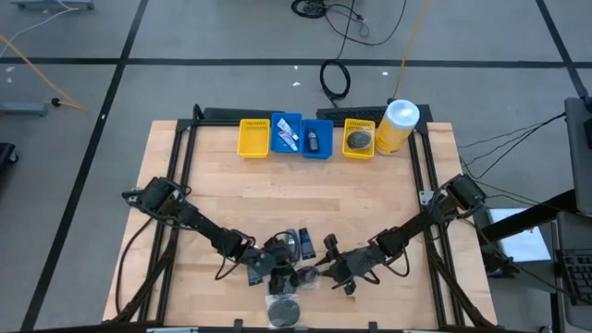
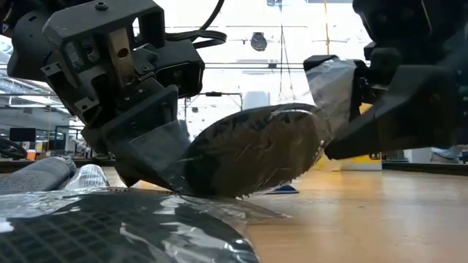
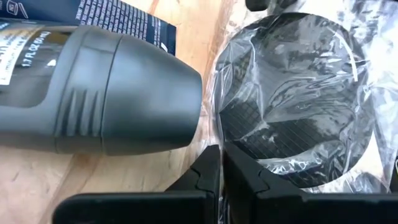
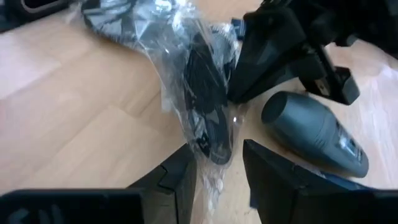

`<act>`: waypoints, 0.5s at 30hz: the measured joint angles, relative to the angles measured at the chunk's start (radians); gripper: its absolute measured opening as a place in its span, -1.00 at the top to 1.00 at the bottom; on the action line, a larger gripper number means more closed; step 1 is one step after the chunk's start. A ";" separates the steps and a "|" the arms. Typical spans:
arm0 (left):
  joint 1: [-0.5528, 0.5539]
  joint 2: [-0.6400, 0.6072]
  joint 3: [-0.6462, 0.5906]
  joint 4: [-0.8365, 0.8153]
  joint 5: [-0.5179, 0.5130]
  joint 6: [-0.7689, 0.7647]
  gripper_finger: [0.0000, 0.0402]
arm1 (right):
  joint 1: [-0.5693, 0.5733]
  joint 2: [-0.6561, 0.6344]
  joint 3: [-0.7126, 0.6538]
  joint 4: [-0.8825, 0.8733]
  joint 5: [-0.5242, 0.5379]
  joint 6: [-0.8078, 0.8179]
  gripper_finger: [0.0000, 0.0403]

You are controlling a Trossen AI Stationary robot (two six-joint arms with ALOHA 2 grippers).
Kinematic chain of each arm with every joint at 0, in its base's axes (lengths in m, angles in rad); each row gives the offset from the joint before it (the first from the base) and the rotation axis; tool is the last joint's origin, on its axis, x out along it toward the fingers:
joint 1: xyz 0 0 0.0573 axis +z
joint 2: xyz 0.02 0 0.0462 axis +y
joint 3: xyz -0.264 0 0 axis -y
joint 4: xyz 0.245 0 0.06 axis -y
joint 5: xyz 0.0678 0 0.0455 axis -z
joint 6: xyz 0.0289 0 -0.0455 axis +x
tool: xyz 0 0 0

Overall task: Pick & Place Travel size toiletries
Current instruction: Put the black hairbrush into the right yellow bin

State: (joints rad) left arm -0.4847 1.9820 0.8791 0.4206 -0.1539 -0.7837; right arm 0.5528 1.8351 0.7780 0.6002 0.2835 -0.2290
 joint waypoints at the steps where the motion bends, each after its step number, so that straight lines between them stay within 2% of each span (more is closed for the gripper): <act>1: 0.000 0.000 0.000 0.000 0.000 0.000 0.90 | -0.003 0.000 0.000 0.003 -0.001 0.007 0.37; 6: 0.000 0.000 0.000 0.000 -0.001 -0.001 0.90 | -0.004 0.000 0.000 0.067 -0.061 0.000 0.38; 9: 0.001 0.000 0.000 0.001 -0.004 -0.001 0.90 | -0.003 0.000 0.000 0.095 -0.090 0.004 0.45; 11: 0.002 0.000 0.000 0.001 -0.004 0.000 0.90 | -0.004 0.000 0.000 0.082 -0.103 0.007 0.56; 15: 0.002 0.000 0.000 0.001 -0.004 0.000 0.90 | -0.004 0.000 0.000 0.052 -0.103 0.007 0.91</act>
State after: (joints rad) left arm -0.4828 1.9820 0.8787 0.4218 -0.1577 -0.7840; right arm 0.5491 1.8351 0.7780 0.6520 0.1802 -0.2218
